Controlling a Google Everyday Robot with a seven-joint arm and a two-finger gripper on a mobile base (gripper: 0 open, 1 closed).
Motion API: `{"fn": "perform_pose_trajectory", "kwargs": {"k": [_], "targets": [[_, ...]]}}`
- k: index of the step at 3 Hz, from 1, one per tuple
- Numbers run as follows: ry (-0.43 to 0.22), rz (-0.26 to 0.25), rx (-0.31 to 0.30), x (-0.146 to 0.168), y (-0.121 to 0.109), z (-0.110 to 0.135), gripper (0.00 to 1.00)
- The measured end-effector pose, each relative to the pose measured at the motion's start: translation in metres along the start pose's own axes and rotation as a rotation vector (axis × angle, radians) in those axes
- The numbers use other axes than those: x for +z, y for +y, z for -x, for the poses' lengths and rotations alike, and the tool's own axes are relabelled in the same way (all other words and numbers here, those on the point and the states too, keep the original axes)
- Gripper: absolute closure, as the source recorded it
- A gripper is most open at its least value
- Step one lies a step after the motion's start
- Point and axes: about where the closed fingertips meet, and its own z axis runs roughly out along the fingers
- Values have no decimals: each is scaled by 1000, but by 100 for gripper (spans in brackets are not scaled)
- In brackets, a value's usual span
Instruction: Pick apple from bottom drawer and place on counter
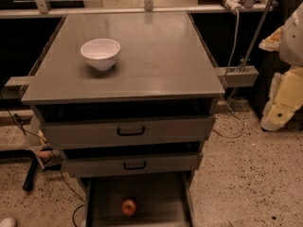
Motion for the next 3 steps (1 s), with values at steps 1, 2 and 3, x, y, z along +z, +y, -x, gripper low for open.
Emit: {"fn": "perform_pose_trajectory", "kwargs": {"k": [1, 2, 3], "targets": [[0, 0, 0, 0, 0, 0, 0], [-31, 28, -5, 27, 17, 6, 0], [-147, 81, 8, 80, 57, 32, 0]]}}
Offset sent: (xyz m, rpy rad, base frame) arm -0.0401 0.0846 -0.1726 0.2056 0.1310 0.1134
